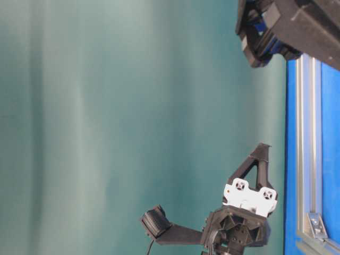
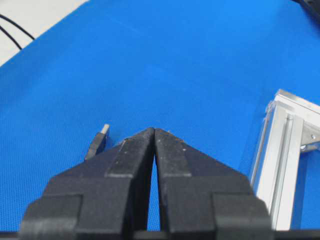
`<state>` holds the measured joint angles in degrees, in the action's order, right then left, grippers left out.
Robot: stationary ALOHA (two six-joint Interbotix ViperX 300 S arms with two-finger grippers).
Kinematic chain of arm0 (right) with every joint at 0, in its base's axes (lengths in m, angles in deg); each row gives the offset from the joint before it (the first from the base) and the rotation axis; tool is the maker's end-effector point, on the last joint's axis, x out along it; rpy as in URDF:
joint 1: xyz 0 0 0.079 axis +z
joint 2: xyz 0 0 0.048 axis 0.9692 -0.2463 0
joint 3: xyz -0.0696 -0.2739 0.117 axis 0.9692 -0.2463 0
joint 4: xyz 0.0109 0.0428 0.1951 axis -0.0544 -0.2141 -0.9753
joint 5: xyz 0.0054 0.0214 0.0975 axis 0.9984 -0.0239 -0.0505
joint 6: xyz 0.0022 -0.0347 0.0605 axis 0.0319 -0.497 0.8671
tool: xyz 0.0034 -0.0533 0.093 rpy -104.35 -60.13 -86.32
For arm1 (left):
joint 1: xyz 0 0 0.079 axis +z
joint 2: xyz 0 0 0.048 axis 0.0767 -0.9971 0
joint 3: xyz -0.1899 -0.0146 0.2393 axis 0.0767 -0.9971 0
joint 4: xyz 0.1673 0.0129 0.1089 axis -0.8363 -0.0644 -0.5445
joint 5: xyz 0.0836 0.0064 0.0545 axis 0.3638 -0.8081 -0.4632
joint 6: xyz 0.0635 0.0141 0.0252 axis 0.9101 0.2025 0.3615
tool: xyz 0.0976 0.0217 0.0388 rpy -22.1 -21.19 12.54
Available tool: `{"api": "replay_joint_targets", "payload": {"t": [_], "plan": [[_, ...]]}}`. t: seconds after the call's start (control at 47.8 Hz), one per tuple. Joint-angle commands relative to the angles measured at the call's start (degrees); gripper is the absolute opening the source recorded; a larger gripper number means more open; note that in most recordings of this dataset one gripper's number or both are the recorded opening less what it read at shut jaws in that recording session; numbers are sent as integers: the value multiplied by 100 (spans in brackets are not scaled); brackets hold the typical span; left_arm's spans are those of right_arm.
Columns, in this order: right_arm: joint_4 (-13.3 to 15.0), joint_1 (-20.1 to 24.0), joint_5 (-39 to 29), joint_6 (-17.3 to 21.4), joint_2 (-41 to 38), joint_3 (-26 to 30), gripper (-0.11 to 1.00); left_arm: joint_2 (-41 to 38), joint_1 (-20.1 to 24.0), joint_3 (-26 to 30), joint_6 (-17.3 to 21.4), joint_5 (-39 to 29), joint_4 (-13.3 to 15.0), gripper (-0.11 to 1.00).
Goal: Insert the wire through the string loop located on the right side.
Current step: 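Open the right gripper and lower it over the black USB cable plug end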
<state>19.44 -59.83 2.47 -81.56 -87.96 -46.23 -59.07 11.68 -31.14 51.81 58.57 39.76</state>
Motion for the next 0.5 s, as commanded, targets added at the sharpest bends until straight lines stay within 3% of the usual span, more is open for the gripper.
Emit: {"api": "replay_joint_targets", "payload": {"t": [0.0,0.126,0.481], "plan": [[-9,88,0,18,246,97,0,229,-9,62,0,-114,-53,0],[-9,114,-308,18,281,105,-6,237,18,53,-18,-167,-62,0],[0,158,-404,369,290,105,-6,246,35,53,18,-149,-70,0]]}}
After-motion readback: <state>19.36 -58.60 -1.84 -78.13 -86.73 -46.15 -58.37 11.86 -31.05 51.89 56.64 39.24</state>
